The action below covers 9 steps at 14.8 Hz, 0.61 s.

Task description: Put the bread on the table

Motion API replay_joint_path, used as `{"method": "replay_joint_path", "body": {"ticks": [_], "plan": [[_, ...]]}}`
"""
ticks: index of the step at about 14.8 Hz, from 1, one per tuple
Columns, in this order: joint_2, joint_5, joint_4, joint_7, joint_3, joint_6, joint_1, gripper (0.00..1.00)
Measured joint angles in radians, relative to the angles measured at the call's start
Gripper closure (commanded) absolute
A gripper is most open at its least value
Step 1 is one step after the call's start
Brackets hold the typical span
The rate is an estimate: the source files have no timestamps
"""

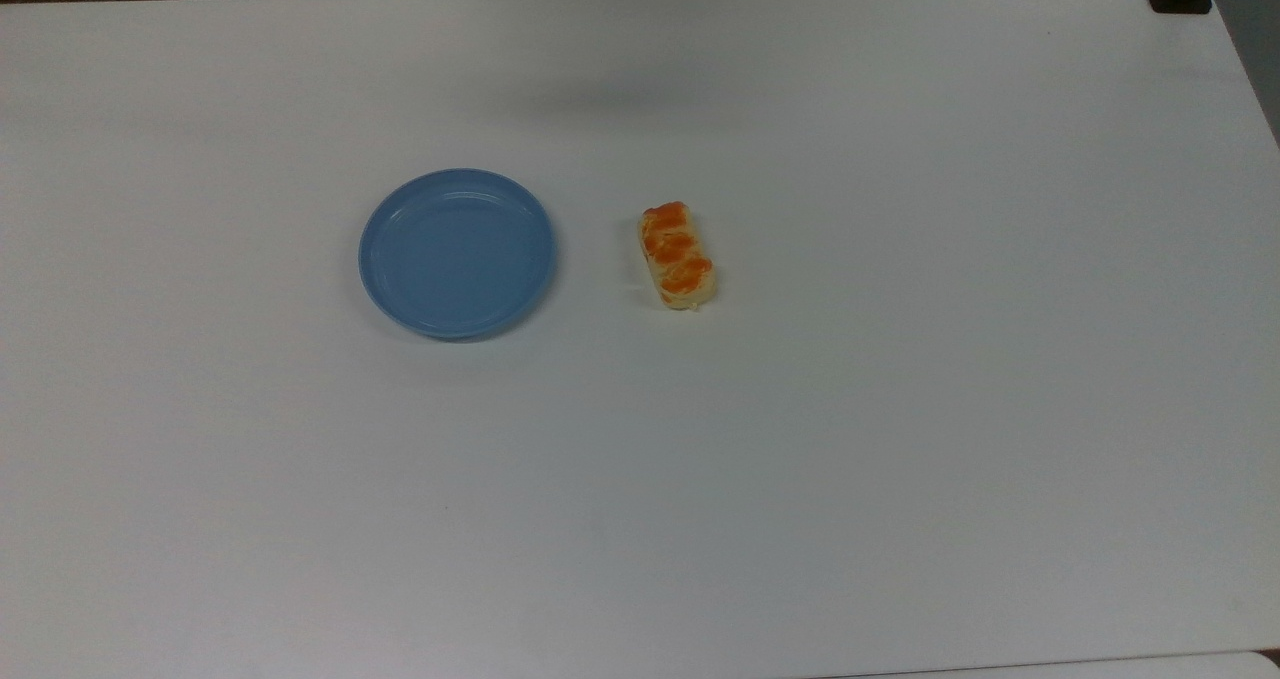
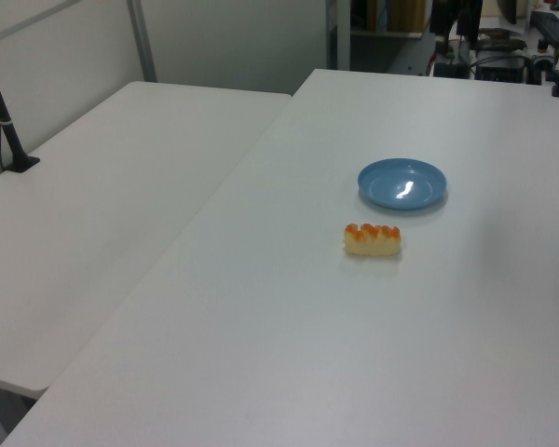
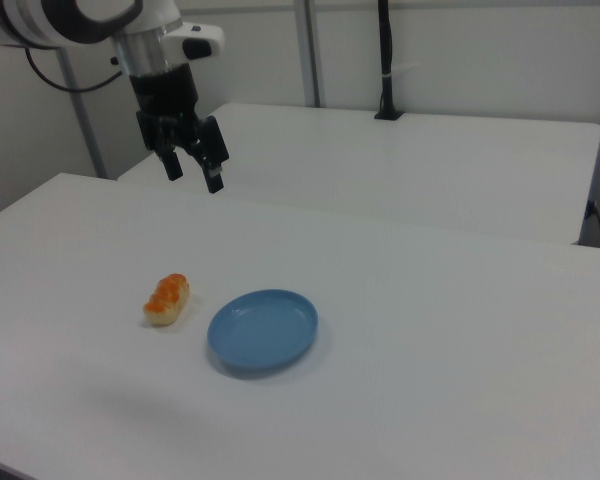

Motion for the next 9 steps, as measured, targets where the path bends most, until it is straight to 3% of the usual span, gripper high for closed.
{"method": "replay_joint_path", "body": {"ticks": [9], "plan": [[0.003,-0.001,0.036,-0.071,-0.053,0.044,0.006,0.00]]}}
